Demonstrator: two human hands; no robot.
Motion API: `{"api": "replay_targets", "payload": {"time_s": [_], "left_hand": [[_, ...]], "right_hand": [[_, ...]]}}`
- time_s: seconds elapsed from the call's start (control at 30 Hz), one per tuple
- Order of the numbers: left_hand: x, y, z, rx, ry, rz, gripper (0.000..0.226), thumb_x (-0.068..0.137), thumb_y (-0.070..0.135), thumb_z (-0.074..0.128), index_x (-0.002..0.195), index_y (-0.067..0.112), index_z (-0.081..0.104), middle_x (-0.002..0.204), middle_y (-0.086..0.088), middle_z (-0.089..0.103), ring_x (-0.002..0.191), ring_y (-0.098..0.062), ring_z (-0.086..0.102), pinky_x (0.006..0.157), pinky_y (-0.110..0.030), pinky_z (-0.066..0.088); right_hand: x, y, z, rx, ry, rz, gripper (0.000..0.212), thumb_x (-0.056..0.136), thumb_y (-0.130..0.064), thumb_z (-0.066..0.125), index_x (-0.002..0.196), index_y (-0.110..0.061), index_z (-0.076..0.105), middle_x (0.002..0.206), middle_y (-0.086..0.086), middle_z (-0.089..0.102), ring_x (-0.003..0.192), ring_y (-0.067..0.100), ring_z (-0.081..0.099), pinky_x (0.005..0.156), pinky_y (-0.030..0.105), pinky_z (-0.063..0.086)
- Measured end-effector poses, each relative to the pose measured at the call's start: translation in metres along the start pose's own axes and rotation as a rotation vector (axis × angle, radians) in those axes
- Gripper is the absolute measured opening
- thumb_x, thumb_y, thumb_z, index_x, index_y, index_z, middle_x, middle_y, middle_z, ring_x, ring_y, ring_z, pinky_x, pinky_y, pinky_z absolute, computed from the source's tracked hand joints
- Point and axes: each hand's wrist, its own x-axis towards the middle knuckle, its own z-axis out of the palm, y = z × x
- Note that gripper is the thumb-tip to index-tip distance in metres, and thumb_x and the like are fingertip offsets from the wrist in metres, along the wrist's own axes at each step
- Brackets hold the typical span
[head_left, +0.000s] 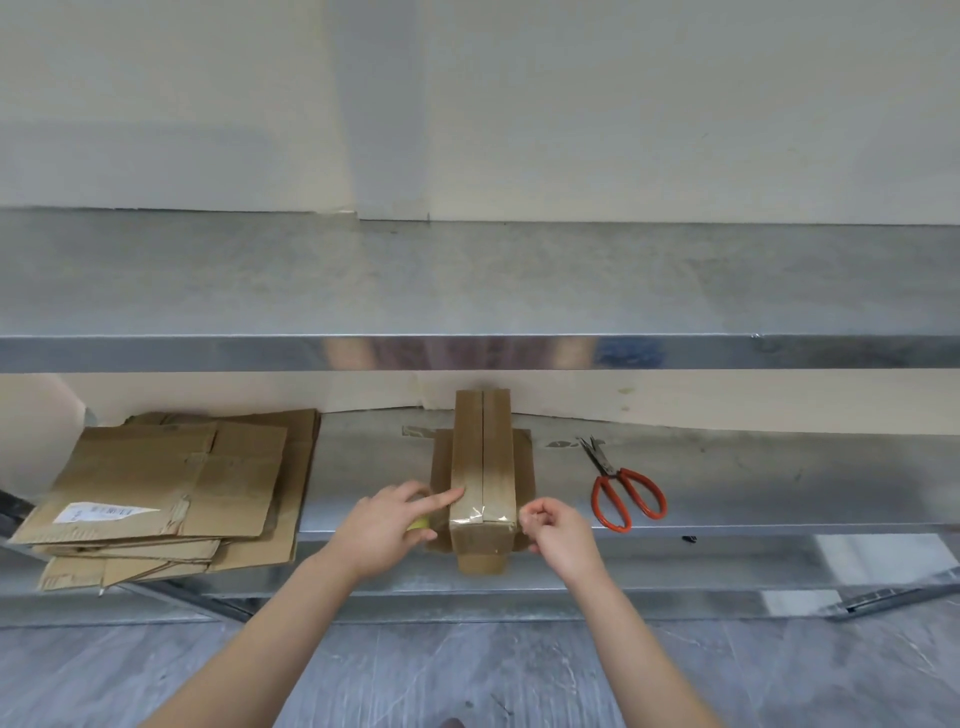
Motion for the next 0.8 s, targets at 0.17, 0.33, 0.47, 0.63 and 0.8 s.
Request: {"api": "replay_targets", "payload": {"time_s": [0.17,0.33,0.47,0.63,0.8], "left_hand": [[0.002,-0.001,0.006,-0.010,0.037,0.008,0.062,0.099,0.039,0.046,0.142,0.061,0.007,0.140,0.007,0.042,0.122,-0.013,0.043,0.095,-0.031,0.046],[0.007,0.002,0.002,-0.012,0.041,0.011,0.058,0.099,0.037,0.046,0.143,0.060,0.015,0.135,0.008,0.046,0.121,-0.013,0.045,0.093,-0.033,0.047],[0.008,0.007,0.003,-0.039,0.047,0.008,0.057,0.098,0.038,0.049,0.144,0.056,0.021,0.130,0.008,0.048,0.117,-0.013,0.047,0.091,-0.032,0.047],[0.000,0.007,0.007,-0.163,0.035,-0.039,0.059,0.094,0.042,0.055,0.144,0.054,0.026,0.118,0.011,0.048,0.104,-0.008,0.050,0.085,-0.025,0.046],[-0.016,-0.007,0.009,-0.525,0.139,-0.168,0.049,0.080,0.041,0.075,0.123,0.041,0.051,0.110,0.016,0.055,0.103,-0.001,0.052,0.085,-0.007,0.035]], "right_hand": [[-0.006,0.006,0.013,0.086,0.117,0.033,0.050,0.087,-0.015,0.070,0.129,-0.024,0.044,0.111,-0.001,0.056,0.099,0.015,0.060,0.083,0.032,0.055],[-0.034,0.017,0.017,-0.254,0.146,-0.256,0.073,0.086,-0.009,0.064,0.146,-0.034,0.030,0.150,-0.011,0.035,0.139,0.006,0.032,0.107,0.016,0.027],[-0.032,0.009,0.024,-0.401,0.085,-0.489,0.068,0.096,-0.044,0.052,0.153,-0.042,0.015,0.161,-0.021,0.007,0.143,-0.004,0.012,0.113,0.019,0.020],[-0.015,-0.004,0.028,-0.286,0.080,-0.414,0.058,0.094,-0.042,0.059,0.148,-0.031,0.039,0.157,-0.018,0.020,0.140,0.001,0.029,0.112,0.020,0.027],[-0.008,0.000,0.024,-0.215,0.056,-0.399,0.060,0.089,-0.040,0.067,0.144,-0.030,0.045,0.150,-0.026,0.021,0.133,-0.008,0.028,0.105,0.007,0.027]]}}
